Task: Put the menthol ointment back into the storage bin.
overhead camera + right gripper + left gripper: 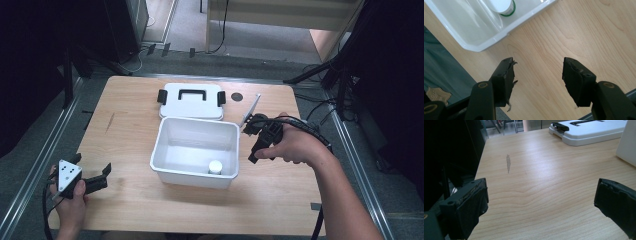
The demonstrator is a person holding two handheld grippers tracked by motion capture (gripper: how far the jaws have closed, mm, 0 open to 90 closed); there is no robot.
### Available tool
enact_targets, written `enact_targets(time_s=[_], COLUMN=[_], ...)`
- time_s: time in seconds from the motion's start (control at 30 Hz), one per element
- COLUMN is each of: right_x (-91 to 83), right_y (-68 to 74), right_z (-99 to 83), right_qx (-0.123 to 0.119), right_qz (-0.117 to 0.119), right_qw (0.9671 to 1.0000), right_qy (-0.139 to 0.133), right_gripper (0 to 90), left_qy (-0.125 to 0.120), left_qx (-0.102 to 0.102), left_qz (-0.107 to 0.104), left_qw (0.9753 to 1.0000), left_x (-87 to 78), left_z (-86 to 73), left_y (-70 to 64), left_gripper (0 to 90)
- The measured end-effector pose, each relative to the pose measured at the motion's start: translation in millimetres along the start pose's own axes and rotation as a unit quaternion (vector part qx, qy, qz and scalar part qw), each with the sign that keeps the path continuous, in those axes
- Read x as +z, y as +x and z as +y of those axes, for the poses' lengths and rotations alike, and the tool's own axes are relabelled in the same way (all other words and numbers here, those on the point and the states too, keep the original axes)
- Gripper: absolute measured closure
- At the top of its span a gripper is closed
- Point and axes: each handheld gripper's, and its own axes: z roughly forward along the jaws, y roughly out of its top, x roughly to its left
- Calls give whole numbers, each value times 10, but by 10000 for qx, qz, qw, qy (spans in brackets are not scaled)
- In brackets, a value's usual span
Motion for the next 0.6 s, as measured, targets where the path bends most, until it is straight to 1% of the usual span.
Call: enact_targets(time_s=[0.1,0.13,0.17,0.2,0.23,0.3,0.4,0.5,0.6], right_x=[32,67,67,103,121,151,209,258,355], right_y=[-23,-41,-41,-69,-77,-99,-136,-162,-227], right_z=[-35,-73,-73,-112,-132,-174,-246,-299,-405], right_qx=[28,98,98,114,178,224,337,414,572], right_qz=[32,68,68,81,99,101,139,131,100], right_qw=[10000,9999,9999,9999,9998,9996,9990,9987,9972], right_qy=[-33,-40,-40,-67,-81,-100,-249,-279,-460], right_gripper=[439,436,436,434,433,437,437,431,408], left_qy=[-2,-9,-9,-14,-18,-17,-22,-16,-19], left_qx=[11,15,15,4,-2,-5,1,0,-3], left_qz=[0,5,5,13,16,22,20,11,26], left_qw=[10000,10000,10000,10000,10000,10000,10000,10000,10000], left_x=[0,0,0,0,1,-1,-1,-1,-1], left_z=[0,-1,-1,-1,-2,-1,-2,-2,-2], left_y=[1,0,0,-2,-1,0,1,0,0], left_gripper=[0,0,0,0,0,0,0,0,0])
